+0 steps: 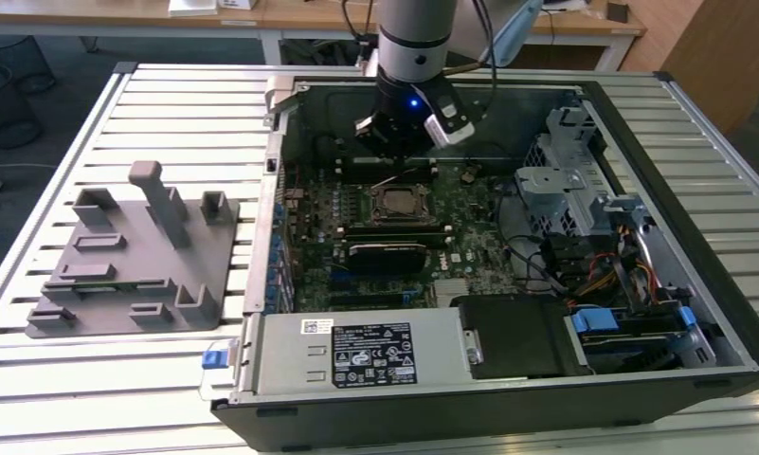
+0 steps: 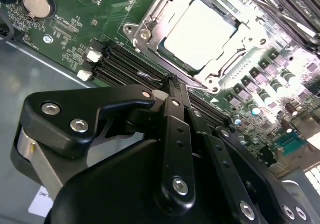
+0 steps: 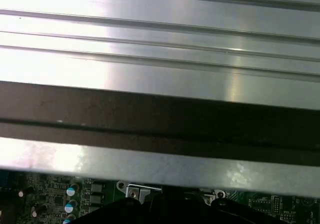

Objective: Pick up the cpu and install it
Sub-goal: 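Install the first cpu locking lever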

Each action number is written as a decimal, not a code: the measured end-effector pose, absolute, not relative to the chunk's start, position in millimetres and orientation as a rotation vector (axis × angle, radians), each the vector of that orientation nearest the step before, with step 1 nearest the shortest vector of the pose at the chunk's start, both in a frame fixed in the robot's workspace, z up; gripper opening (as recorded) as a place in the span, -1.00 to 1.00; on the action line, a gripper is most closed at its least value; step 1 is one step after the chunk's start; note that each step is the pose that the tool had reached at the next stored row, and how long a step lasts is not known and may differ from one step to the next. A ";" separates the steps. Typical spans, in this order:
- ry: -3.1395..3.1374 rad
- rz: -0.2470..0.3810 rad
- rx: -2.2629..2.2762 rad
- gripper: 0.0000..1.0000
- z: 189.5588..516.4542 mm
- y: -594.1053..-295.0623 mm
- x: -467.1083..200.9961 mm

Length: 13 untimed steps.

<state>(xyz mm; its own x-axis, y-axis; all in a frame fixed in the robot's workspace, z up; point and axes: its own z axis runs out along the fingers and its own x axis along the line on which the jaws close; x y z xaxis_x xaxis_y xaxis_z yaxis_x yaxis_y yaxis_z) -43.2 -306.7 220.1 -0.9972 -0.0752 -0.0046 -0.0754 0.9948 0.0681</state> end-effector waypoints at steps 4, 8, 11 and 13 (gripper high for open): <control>3.136 0.107 -0.118 -0.79 218.3 -306.7 -39.7; 3.136 0.107 -0.118 -0.79 215.9 -306.5 -36.9; 3.136 0.107 -0.118 -0.79 213.6 -306.4 -34.9; 3.136 0.107 -0.118 -0.79 212.0 -306.4 -33.3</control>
<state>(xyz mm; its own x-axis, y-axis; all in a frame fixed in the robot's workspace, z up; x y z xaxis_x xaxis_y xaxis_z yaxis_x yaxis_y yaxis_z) -33.3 -306.4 212.0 -0.9972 -0.0752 -0.0044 -0.0753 0.9948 0.0680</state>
